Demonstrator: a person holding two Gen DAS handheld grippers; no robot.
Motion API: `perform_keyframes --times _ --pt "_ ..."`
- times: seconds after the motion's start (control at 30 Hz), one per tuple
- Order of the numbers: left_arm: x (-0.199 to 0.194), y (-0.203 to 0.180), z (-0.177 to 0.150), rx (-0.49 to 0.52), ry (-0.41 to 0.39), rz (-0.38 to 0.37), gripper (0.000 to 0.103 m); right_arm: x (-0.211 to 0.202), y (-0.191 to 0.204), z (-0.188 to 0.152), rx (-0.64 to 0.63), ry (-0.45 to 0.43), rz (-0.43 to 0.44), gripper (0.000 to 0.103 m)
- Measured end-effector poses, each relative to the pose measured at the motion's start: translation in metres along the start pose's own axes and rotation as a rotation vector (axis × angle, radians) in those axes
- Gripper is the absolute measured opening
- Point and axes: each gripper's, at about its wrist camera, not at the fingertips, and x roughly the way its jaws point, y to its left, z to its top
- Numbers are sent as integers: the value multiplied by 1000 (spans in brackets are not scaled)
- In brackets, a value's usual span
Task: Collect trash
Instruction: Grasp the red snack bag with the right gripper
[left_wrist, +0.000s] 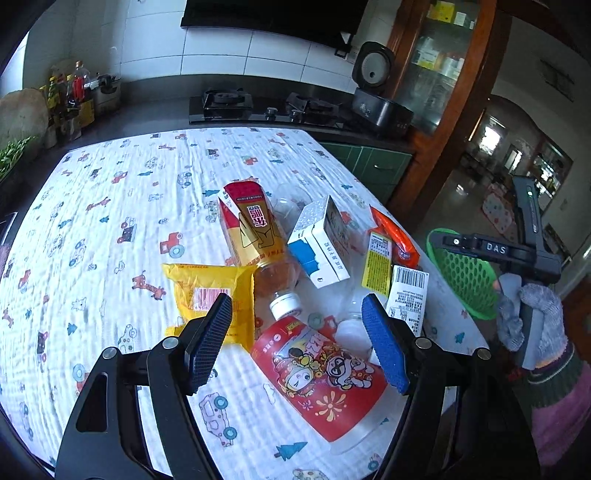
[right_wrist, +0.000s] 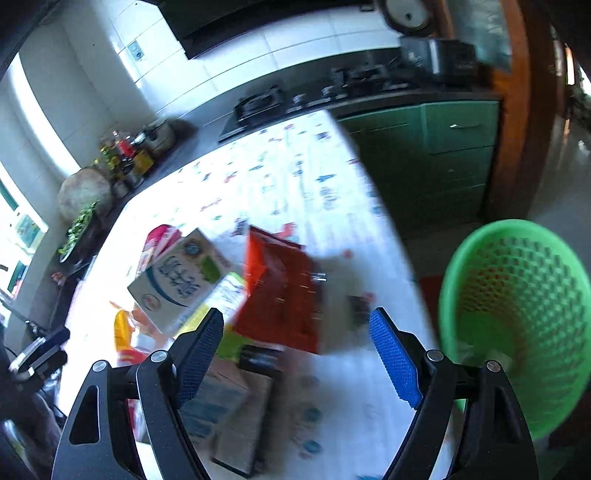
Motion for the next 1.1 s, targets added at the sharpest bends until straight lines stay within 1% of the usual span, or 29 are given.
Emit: perform_keyframes --times 0.17,0.33,0.47,0.53,0.67,0.73,0.8,1.0,1.03,1.1 --pt "3 -4 -4 18 11 -21 72 36 4 13 26 43 20 78" --pt "8 -19 -7 64 27 -70 72 62 -1 22 59 81 18 78" --pt "17 -37 -9 115 52 -110 72 76 -13 22 128 107 67 78" --pt "22 -45 -9 136 63 -125 72 77 -17 21 148 108 84 78" --pt "32 -64 -7 179 89 -166 72 75 -26 23 173 99 90 77" --pt "38 -73 -7 206 95 -166 72 74 -31 23 184 96 90 77" --pt "44 -77 -6 212 107 -175 72 73 -35 22 194 92 94 77" --pt "56 -86 -2 229 129 -186 72 71 -40 20 182 92 77 69" --pt "57 -87 -1 233 132 -184 72 73 -40 19 179 100 77 64" --pt "62 -88 0 239 141 -183 71 75 -42 16 176 112 81 61"
